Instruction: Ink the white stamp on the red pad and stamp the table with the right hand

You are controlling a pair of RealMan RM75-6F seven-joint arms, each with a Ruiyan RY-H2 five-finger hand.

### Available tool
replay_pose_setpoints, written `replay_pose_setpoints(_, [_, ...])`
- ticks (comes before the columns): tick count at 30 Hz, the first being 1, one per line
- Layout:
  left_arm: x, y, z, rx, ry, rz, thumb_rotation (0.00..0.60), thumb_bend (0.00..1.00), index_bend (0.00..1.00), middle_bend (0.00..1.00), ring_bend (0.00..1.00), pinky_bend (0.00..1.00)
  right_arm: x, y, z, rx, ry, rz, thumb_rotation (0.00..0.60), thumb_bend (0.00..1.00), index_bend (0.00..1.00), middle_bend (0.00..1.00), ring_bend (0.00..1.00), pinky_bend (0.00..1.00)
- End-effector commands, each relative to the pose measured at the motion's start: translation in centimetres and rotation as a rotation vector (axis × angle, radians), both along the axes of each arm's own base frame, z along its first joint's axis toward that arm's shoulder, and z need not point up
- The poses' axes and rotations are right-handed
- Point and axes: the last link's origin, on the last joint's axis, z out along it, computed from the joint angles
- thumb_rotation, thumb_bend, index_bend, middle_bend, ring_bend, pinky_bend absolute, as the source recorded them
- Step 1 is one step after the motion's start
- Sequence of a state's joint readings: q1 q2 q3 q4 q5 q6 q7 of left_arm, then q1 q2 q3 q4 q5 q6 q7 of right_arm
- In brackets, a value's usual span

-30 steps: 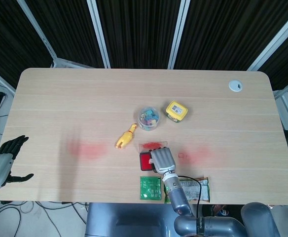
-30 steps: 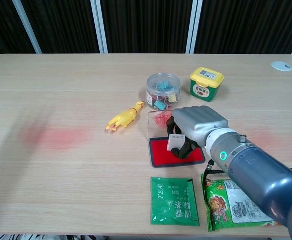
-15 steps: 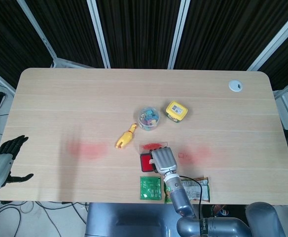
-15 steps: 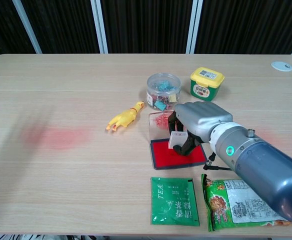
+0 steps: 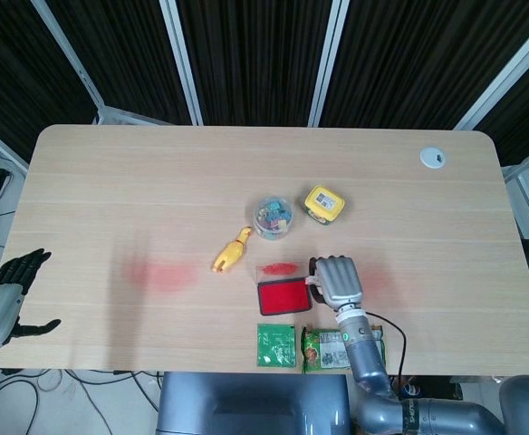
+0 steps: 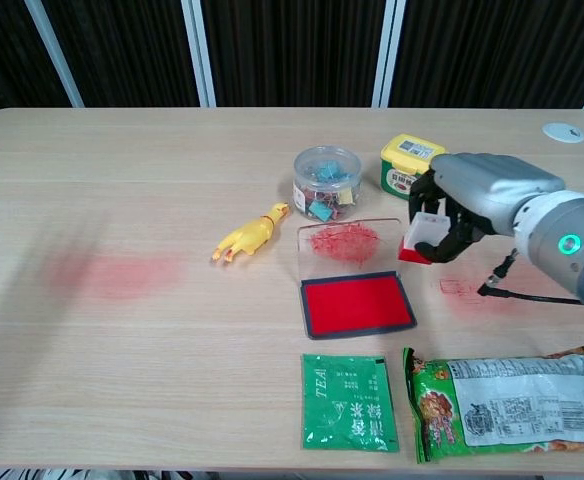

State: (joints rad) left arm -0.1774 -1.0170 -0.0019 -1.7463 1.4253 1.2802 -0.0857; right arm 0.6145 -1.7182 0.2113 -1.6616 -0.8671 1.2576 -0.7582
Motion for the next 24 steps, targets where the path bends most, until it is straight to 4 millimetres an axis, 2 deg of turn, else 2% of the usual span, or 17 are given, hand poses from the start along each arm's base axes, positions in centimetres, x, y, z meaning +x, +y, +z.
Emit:
replay_pose_setpoints(1, [0.0,-0.1,0.0,0.001,0.003,-0.002,0.6,0.0,0.0,0.0,0.0,0.0,-1.9,0.3,0.6,-0.002,-0.011,-0.042,0.6,0.6,0.75,0.61,0.5,0.5])
replay_pose_setpoints(8, [0.1,-0.2,-0.2,0.005,0.001,-0.001,0.6,0.0,0.0,0.0,0.0,0.0,-3.7,0.4,0.4,0.008,-0.068,-0.089,0.6,0.6,0.75,0.59,0.48,0.49])
replay_pose_setpoints(24, [0.0,-0.1,-0.3,0.01,0.006,0.009,0.6,0.0,0.0,0.0,0.0,0.0,-5.5,-0.2,-1.2,0.008,-0.057,-0.11,0.6,0.58,0.75,0.58,0.47,0.48])
